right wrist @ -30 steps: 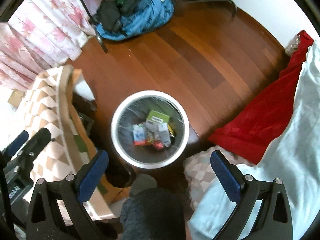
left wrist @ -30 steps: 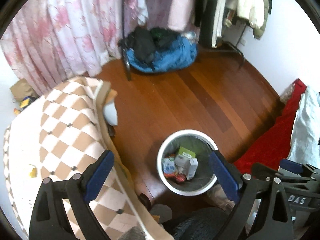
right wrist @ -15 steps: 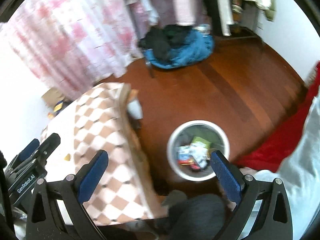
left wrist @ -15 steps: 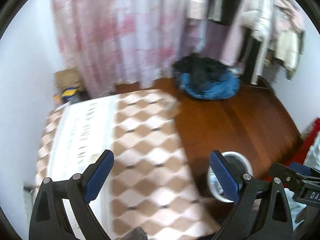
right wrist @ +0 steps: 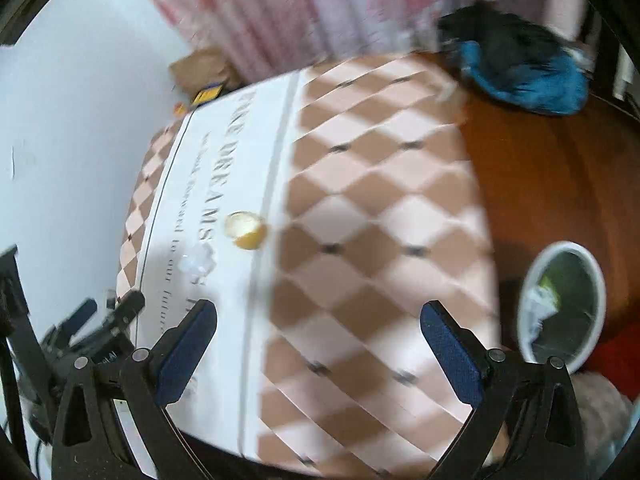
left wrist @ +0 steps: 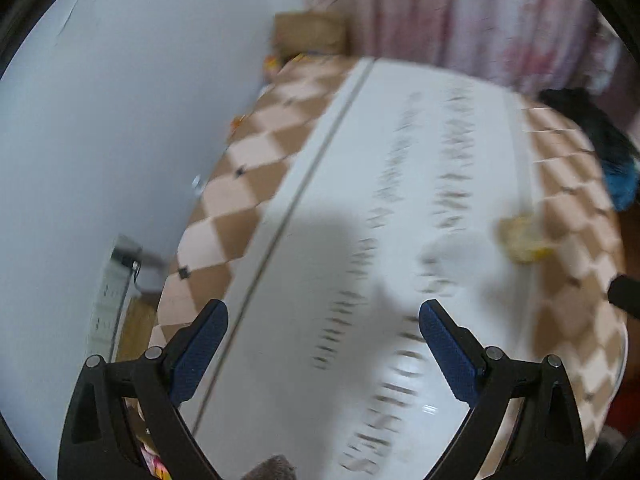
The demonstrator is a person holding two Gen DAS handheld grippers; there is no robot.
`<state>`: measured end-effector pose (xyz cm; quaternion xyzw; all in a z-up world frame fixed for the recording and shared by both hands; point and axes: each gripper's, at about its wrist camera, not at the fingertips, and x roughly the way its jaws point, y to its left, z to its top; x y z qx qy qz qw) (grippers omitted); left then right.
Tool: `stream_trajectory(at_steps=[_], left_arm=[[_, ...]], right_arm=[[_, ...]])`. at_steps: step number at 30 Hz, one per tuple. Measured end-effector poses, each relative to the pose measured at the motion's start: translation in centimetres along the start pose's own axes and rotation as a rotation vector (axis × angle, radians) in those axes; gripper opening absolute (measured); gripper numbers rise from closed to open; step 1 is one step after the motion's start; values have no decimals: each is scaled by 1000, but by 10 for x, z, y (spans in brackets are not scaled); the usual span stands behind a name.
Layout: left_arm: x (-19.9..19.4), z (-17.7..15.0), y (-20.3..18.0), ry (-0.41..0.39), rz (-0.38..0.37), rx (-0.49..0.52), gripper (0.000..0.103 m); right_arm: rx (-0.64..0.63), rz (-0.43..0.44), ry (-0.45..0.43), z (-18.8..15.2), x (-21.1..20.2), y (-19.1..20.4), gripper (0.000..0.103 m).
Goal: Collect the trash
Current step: 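Grasp the clear plastic cup with the left tool while the right tool grasps the lemon slice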
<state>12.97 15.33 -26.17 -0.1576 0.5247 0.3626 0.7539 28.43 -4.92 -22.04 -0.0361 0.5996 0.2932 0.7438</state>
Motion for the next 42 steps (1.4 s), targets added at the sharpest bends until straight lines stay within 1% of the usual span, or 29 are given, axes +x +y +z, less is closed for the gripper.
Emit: stream_trajectory(at_steps=[1,3,5,7,8,9,11,12,13,15,17,19,21,24,26,27,28,29,30,31,33,37,42], left_arm=[[8,-1,7,14,7,-13,98],[22,-4,17,35,17,-31,98],[30,-5,22,50,15,-42,98],[32,-7,24,57,6,-46,98],[32,-6,24,56,-2,-44,98],[30,-5,22,54,-12,-41,98],[26,-1,14,47,-41,-29,98],[25,2,9,43,-62,-23,98],[22,4,4,39,-87,-18,98],[18,10,-8,36,-143,-14,98],[18,14,-20,39,-189,-8,98],[20,18,-32,51,-229,2,97],[24,22,-45,59,-255,19,97],[30,26,-66,81,-284,43,96],[34,29,-74,84,-285,51,95],[35,30,-77,82,-283,56,92],[35,31,-79,80,-278,60,79],[35,32,-81,78,-273,63,63],[36,33,-82,76,-268,67,54],[38,34,-83,77,-265,70,38],[36,33,-83,66,-257,74,38],[23,29,-81,19,-225,93,38],[-13,30,-79,-68,-187,113,38]], right_arm=[[-21,-3,16,5,19,14,99],[-32,-4,45,16,52,33,80],[-11,3,79,25,86,45,72],[14,-3,93,33,106,48,67],[31,3,94,36,115,48,61],[47,14,96,40,123,49,50],[70,32,103,45,134,49,38],[70,25,82,46,132,51,17],[65,34,81,47,132,52,9],[67,51,88,48,128,49,8],[50,31,60,47,119,45,8],[60,34,40,48,109,36,8],[75,31,25,49,99,25,8],[76,0,10,51,90,12,8],[77,-19,13,52,89,4,8],[77,-30,17,52,90,-1,8],[78,-36,20,52,90,-4,8],[78,-43,23,52,92,-6,8],[79,-47,24,53,93,-7,8],[79,-48,25,52,93,-8,8],[76,-46,26,52,93,-9,8],[62,-35,22,50,89,-7,8],[32,-20,-5,45,71,-1,8]])
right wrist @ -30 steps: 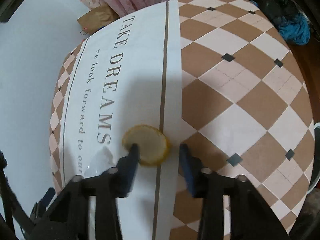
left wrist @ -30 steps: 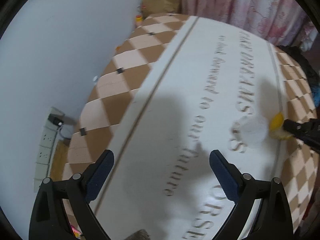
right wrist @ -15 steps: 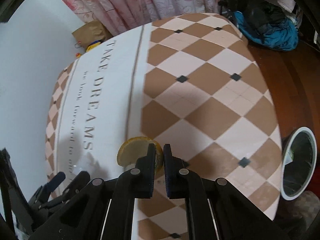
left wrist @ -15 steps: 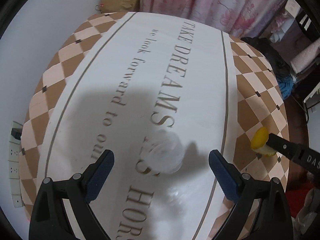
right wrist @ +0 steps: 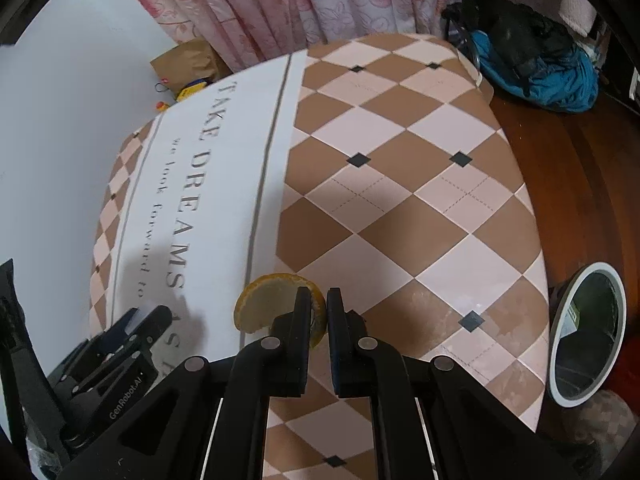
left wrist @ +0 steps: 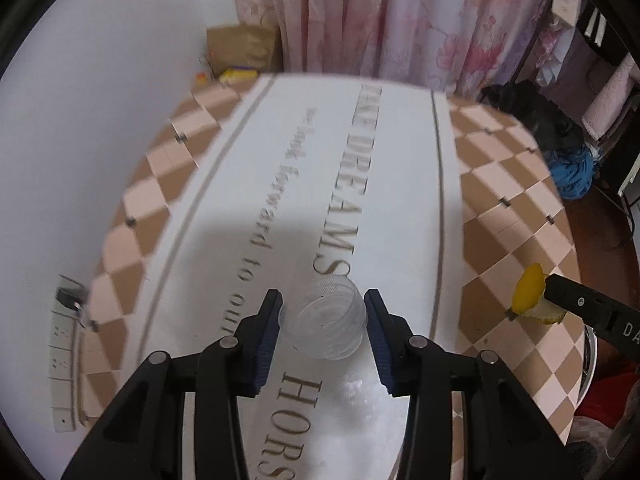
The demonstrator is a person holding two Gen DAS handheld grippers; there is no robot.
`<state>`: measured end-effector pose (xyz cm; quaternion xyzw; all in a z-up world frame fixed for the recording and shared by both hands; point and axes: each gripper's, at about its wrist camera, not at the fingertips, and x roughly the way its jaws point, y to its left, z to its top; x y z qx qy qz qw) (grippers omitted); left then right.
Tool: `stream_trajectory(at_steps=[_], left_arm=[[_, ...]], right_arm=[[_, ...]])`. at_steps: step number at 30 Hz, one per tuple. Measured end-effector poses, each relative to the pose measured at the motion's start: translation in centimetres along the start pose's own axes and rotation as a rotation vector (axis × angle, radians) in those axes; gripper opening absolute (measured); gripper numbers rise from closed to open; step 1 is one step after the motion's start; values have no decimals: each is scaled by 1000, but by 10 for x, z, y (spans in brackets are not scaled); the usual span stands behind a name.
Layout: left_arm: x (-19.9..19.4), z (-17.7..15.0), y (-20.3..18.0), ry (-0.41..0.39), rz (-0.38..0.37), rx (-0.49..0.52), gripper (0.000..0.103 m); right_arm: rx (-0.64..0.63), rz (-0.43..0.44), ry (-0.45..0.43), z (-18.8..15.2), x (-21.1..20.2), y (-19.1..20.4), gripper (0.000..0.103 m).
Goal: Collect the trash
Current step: 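Grasp the clear plastic cup with the left tool while the right tool grasps the lemon slice, then carry the plastic cup and lemon slice with both tools over the bin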
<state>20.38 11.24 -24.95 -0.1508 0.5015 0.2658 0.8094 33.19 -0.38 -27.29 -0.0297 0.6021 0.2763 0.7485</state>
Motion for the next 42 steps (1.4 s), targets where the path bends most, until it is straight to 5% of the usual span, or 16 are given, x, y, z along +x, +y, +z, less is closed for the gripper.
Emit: stream_trajectory(at_steps=[10,20,29,42], left_arm=[[-91,18,-41,-167,-80,55,38],[-151,20,-151,-232,-255,220,38],[-133,-9,-274,-141,-377,380,38],[-47,-76,-423,105,-463,544,38]], right_arm=[[-24,27,-124,-6,-90,-17,8],[72,-5,-255,-18,-196,-99,8],[226,-117,-268,-56,-234,-226,8],[482,-227,-69,-118,-163,-423,8]])
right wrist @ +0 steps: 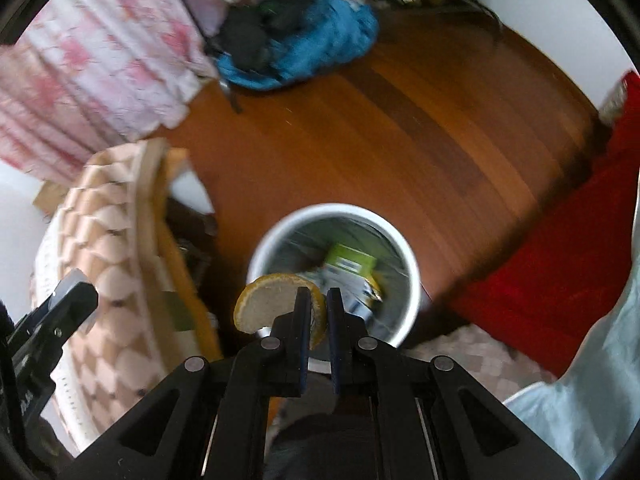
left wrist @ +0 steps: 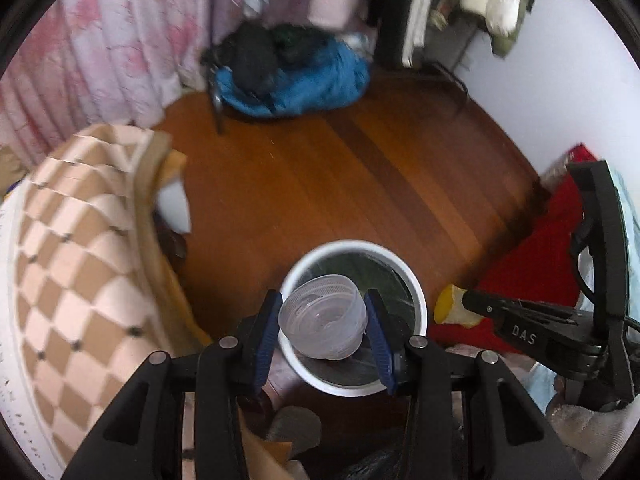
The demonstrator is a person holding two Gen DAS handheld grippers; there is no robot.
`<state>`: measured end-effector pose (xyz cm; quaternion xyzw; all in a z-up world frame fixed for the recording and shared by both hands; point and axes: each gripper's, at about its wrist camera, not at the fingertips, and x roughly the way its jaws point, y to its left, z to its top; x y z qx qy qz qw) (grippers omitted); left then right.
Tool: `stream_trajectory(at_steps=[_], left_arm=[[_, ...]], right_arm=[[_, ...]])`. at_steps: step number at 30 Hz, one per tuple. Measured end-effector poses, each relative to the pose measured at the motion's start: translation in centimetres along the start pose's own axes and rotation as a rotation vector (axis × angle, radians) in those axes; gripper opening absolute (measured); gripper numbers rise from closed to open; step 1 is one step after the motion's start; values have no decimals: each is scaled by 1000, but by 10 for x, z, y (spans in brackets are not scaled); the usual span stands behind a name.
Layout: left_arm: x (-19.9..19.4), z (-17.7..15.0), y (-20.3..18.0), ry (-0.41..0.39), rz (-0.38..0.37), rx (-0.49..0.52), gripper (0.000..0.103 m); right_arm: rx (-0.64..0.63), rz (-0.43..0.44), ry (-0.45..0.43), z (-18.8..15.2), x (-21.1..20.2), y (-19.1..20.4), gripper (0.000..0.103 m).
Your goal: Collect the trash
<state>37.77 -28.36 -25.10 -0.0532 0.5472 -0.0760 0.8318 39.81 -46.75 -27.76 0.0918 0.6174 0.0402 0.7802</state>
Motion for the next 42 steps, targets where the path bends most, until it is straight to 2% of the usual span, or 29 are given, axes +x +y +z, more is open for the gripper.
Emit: stream_trajectory(at_steps=[4,10,12,13,14,17,18,20,22,23,24,31,42], left_arm=[[33,2,-14,66,-24,16,39],[58,6,-21,149,-87,-7,39],[58,8,-19,154,-77,-12,54],[59,10,-20,151,-70,-12,73],[57,10,-19,145,-66,-16,86],[49,12,-14,142,-49,-23,88],[46,11,-12,140,-43,-21,89],[38,11,-7,130,-29,-23,97],[25,10,-3,114,-12,-21,97],[18,9,-1,106,-1,-22,97],[10,8,1,96,6,-23,97],[-60,-5,13,12,30,-23,99],[-179,-32,15,-112,-3,20,99]], right_arm=[[17,-36,56,4,36,-34,8],[23,-74,135,7,81,-57,8],[32,-67,147,7,87,-59,11],[32,-62,154,6,89,-59,12],[33,-61,154,7,90,-57,18],[25,-66,140,7,84,-52,56],[23,-76,133,7,79,-50,63],[19,-83,128,6,71,-48,64],[15,-95,137,3,61,-43,79],[14,-92,139,2,56,-41,92],[8,-88,141,0,48,-39,100],[-4,-58,112,-18,-12,-25,102],[-55,76,-56,-58,-151,6,103]])
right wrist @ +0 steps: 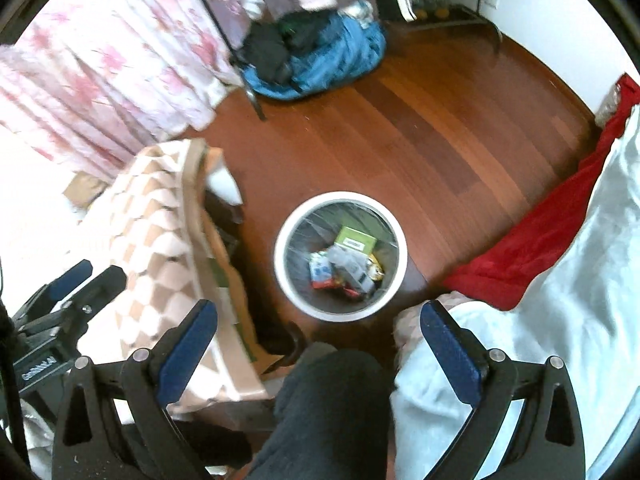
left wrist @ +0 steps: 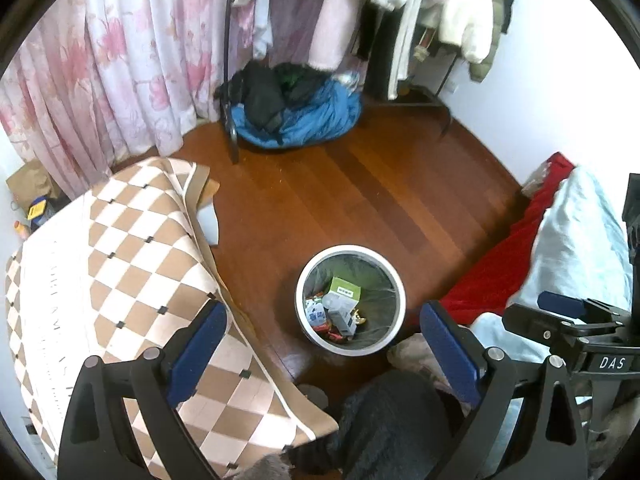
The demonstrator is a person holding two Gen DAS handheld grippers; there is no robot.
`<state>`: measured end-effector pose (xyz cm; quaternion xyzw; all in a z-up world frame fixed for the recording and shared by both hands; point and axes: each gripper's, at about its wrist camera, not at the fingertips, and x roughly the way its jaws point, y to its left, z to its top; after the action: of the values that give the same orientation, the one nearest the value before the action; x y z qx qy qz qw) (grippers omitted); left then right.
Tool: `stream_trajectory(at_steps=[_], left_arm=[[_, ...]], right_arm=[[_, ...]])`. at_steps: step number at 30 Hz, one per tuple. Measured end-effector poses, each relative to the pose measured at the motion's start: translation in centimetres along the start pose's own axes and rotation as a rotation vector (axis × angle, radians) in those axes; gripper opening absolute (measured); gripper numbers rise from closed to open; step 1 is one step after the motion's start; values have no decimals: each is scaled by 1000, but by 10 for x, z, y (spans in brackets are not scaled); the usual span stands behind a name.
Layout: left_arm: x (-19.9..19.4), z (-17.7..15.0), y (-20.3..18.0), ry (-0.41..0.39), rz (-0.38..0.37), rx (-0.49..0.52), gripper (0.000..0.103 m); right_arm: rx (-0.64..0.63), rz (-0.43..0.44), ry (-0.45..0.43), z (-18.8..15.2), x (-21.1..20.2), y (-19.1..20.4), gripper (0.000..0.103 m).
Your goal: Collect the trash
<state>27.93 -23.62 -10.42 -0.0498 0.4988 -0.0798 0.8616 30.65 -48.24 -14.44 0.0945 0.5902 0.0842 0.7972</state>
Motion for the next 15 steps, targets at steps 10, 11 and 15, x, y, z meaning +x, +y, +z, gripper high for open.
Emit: stream_trajectory(at_steps=[10,11,15], left_arm=[[-80,-10,2,-80,-94,6,99],[-87,-11,1,-86,-101,9,99],[-103,-17,2,-92,-129,9,99]], right_arm=[[-63,129,-68,-36,-91,37,103],[-68,136,-74,-39,-96,38,103],[-83,170,-99,-50,-124,44,103]])
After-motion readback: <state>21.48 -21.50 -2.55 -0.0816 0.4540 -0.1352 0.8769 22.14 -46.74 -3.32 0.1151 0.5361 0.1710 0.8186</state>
